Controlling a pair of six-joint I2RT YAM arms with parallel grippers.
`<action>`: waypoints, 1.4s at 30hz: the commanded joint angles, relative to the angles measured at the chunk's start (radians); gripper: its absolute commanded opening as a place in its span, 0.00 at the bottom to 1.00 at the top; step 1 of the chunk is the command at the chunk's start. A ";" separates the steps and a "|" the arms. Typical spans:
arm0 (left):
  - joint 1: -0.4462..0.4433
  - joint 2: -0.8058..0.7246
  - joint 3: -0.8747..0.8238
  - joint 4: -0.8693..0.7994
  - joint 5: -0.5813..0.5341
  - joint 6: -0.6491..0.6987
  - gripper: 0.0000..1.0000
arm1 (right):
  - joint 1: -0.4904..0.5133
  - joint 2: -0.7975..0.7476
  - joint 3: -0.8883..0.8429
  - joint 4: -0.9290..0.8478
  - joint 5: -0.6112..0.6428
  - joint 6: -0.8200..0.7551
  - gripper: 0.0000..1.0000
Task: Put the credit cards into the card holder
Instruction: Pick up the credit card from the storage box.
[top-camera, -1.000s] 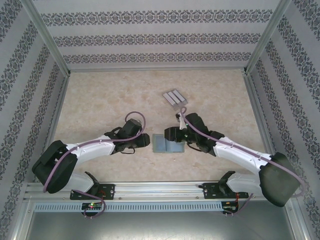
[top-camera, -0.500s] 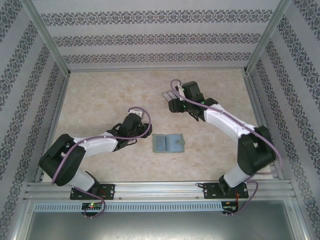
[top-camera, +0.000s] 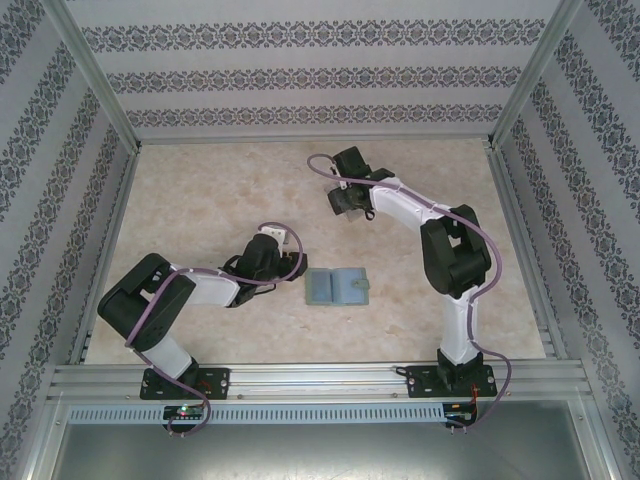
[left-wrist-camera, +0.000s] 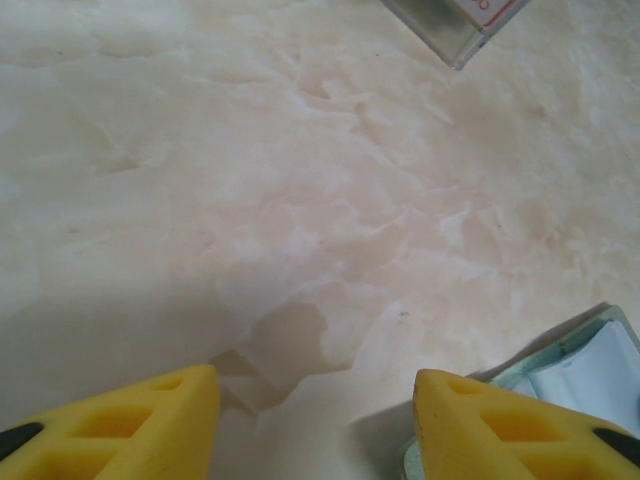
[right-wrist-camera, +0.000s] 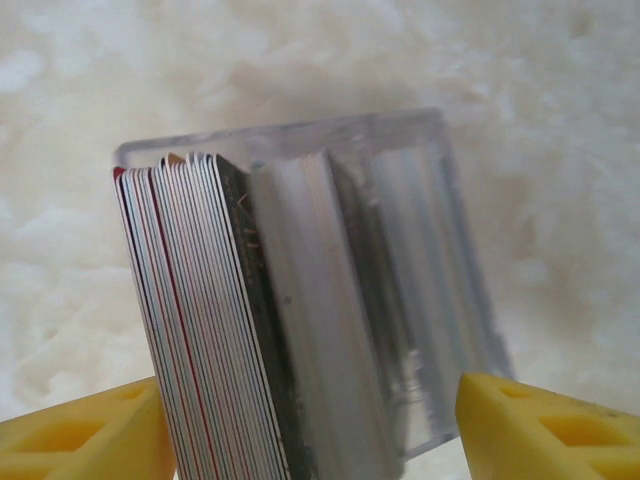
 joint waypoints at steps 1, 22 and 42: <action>0.009 -0.012 0.000 0.086 0.015 0.022 0.54 | 0.008 0.019 0.045 -0.044 0.132 -0.038 0.71; 0.025 -0.009 -0.014 0.081 0.011 -0.010 0.52 | 0.052 0.001 0.070 -0.033 0.228 -0.143 0.48; 0.035 0.037 0.012 0.078 0.080 -0.024 0.52 | 0.077 0.002 0.085 -0.038 0.267 -0.195 0.36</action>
